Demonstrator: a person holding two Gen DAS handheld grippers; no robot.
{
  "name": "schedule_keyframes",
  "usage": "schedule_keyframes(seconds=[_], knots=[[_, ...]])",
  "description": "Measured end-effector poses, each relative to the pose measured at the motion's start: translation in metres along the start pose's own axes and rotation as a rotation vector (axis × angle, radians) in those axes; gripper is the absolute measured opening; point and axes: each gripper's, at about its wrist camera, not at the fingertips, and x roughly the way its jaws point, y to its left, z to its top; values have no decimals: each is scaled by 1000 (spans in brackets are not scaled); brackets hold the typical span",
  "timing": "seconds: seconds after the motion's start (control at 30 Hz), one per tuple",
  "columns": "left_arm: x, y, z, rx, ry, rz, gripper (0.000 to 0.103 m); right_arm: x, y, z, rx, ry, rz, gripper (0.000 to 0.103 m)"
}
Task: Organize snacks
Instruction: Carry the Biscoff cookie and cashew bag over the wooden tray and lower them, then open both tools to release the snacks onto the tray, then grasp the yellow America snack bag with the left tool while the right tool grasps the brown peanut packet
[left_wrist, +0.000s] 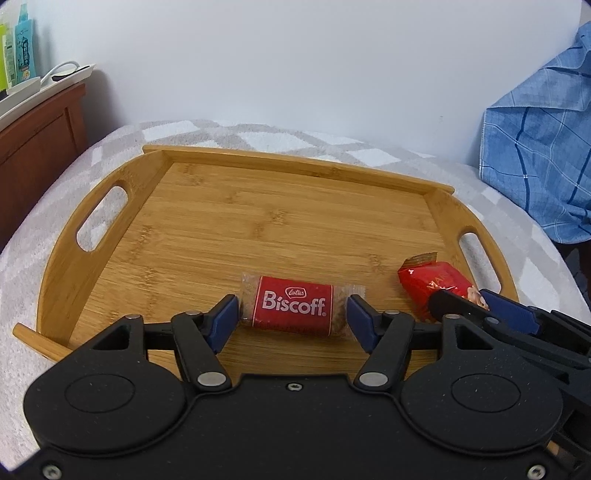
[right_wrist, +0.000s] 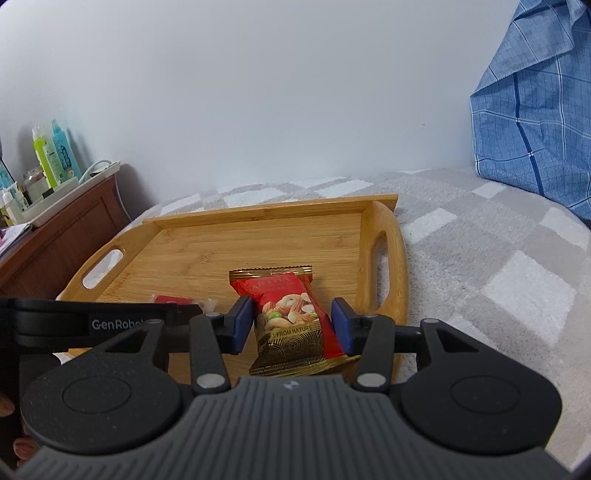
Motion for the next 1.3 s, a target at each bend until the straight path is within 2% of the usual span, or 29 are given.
schedule_keyframes(seconds=[0.07, 0.17, 0.2, 0.27, 0.4, 0.63, 0.9, 1.17, 1.3], knots=[[-3, 1, 1, -2, -8, 6, 71, -1, 0, 0, 5, -6, 9, 63], [-8, 6, 2, -11, -19, 19, 82, -2, -2, 1, 29, -11, 19, 72], [-10, 8, 3, -13, -23, 15, 82, -3, -4, 1, 44, -15, 26, 77], [-15, 10, 4, -15, -26, 8, 82, -6, -6, 1, 67, -24, 38, 80], [-34, 12, 0, 0, -64, 14, 92, -17, -5, -2, 75, -52, 60, 84], [-70, 16, -15, 28, -109, -13, 93, -44, 0, -17, 35, -102, 70, 87], [-106, 21, -49, 49, -145, -15, 101, -75, 9, -31, -42, -156, 61, 90], [-132, 23, -85, 89, -139, -24, 103, -88, 14, -45, -84, -132, 88, 90], [-142, 21, -105, 117, -128, -28, 103, -89, 13, -56, -75, -90, 83, 84]])
